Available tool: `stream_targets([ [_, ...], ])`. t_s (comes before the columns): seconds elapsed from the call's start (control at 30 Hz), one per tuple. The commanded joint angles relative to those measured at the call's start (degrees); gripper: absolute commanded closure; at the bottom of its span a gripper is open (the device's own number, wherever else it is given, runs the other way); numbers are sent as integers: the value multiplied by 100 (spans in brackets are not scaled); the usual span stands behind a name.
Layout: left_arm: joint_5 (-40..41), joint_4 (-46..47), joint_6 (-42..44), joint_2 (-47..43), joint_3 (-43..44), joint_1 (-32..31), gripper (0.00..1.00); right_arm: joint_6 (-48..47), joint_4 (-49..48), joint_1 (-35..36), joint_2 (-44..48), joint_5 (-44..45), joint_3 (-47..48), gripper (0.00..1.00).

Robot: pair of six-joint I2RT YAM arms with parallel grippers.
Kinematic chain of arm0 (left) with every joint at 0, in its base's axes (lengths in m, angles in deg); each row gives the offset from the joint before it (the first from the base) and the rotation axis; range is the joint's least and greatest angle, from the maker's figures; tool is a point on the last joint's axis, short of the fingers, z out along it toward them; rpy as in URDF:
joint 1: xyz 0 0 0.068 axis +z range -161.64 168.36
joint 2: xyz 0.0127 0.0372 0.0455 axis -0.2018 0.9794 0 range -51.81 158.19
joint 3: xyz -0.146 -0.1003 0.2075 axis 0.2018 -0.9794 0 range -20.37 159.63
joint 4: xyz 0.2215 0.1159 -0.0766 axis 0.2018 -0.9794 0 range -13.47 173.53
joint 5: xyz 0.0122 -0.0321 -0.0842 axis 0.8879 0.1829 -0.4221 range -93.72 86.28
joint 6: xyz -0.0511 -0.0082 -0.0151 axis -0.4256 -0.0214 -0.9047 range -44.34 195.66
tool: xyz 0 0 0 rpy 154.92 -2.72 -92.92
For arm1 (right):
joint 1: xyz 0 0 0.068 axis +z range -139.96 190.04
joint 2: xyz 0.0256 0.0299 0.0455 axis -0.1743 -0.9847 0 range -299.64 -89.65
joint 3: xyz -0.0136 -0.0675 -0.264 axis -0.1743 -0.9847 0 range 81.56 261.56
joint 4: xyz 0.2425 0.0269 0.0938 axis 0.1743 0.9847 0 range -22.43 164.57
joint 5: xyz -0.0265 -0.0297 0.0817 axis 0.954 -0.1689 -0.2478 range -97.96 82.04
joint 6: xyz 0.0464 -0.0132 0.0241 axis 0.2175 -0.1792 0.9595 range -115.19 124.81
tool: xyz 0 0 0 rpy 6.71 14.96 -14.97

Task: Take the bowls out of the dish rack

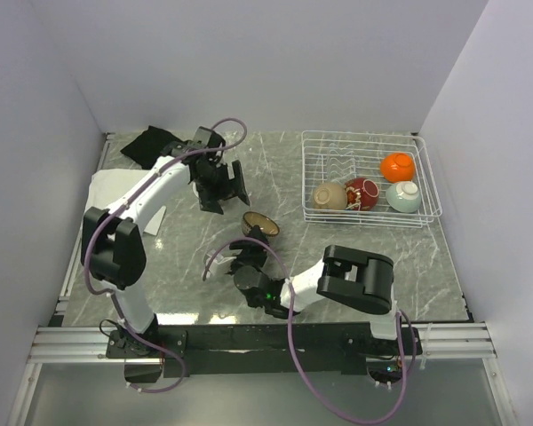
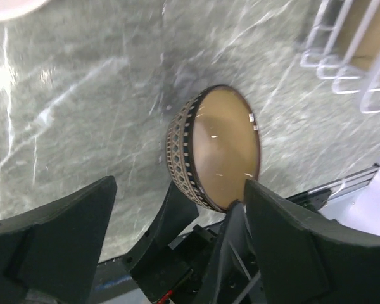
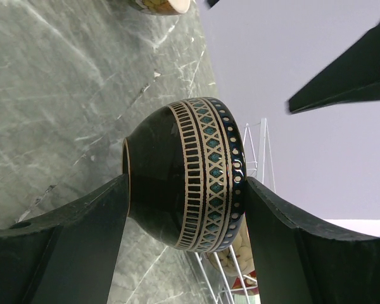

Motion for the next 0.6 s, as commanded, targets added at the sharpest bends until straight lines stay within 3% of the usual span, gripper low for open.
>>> stream_targets([
  [0.0,30,-420,164,261,205,-123,15,23,-377,51,327,237,44,72],
  [0.1,-23,-508,269,411,214,-255,22,-11,-386,51,274,254,53,71],
  [0.37,-137,-544,401,771,171,-501,26,-55,-465,122,186,307,53,71],
  [0.57,-357,-412,428,877,3,-563,44,-108,-570,174,46,360,88,71],
])
